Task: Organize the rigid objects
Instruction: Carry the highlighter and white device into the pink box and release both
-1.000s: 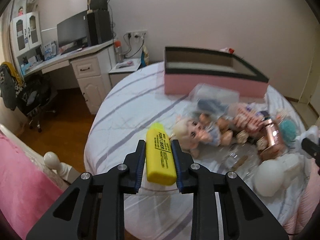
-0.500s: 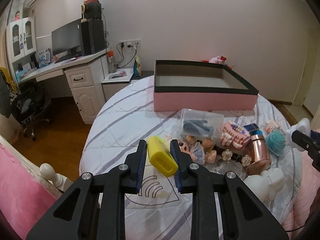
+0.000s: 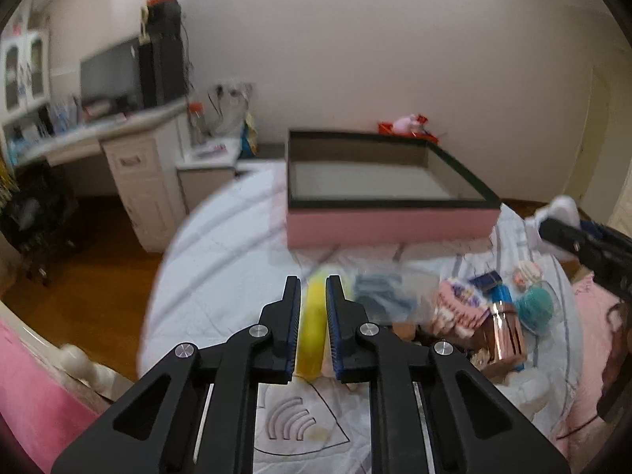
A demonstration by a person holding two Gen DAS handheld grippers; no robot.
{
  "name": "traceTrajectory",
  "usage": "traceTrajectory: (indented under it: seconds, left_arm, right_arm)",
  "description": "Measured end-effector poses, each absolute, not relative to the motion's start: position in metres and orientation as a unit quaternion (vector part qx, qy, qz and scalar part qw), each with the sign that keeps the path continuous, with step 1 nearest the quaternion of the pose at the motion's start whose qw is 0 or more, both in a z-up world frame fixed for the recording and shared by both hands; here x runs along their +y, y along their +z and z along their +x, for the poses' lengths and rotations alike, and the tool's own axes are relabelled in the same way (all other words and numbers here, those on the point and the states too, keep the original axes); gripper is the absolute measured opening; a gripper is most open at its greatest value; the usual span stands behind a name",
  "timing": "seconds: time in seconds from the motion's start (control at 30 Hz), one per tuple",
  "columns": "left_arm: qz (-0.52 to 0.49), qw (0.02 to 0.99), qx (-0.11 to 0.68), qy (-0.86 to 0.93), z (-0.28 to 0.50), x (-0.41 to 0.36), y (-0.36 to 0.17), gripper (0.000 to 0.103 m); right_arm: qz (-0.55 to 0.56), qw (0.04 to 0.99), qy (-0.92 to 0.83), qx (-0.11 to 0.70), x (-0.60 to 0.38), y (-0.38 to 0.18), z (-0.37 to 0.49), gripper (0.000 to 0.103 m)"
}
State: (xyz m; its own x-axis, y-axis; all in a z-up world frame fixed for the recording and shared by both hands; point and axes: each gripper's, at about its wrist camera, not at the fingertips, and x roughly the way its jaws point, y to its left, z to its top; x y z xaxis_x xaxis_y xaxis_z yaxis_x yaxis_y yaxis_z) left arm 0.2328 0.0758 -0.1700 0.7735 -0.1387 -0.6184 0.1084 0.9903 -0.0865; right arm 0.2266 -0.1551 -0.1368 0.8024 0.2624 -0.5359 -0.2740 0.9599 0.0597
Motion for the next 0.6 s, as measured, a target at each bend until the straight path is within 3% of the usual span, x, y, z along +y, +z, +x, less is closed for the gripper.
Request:
traceTrajectory:
  seconds: [0.03, 0.2, 0.27, 0.33, 0.43, 0.6]
  left_arm:
    - [-0.034, 0.938, 0.339, -0.070, 0.234, 0.078, -0.177, 0.007]
    - [-0.031, 0.933, 0.353, -0.062, 0.237, 0.078, -0.196, 0.005]
    - [-0.056, 0.936, 0.342, -0.055, 0.239, 0.088, -0.194, 0.009]
    - [-0.049, 0.936, 0.344, -0.052, 0.244, 0.092, -0.193, 0.025]
    - [-0.036, 0.930, 0.359, -0.068, 0.260, 0.094, -0.197, 0.040]
    - [-0.001, 0.911, 0.403, -0.091, 0.287, 0.091, -0.210, 0.042]
  right_arm:
    - [-0.008, 0.949, 0.144, 0.281, -0.154, -0.137, 0.228, 0.045]
    - [-0.009, 0.945, 0.153, 0.288, -0.149, -0.141, 0.237, 0.045]
    - [-0.011, 0.945, 0.153, 0.289, -0.148, -0.141, 0.238, 0.045]
    - [-0.010, 0.944, 0.158, 0.289, -0.147, -0.140, 0.240, 0.045]
    - [-0.011, 0.942, 0.161, 0.293, -0.145, -0.141, 0.244, 0.045]
    - [-0.011, 0.938, 0.163, 0.306, -0.142, -0.145, 0.256, 0.045]
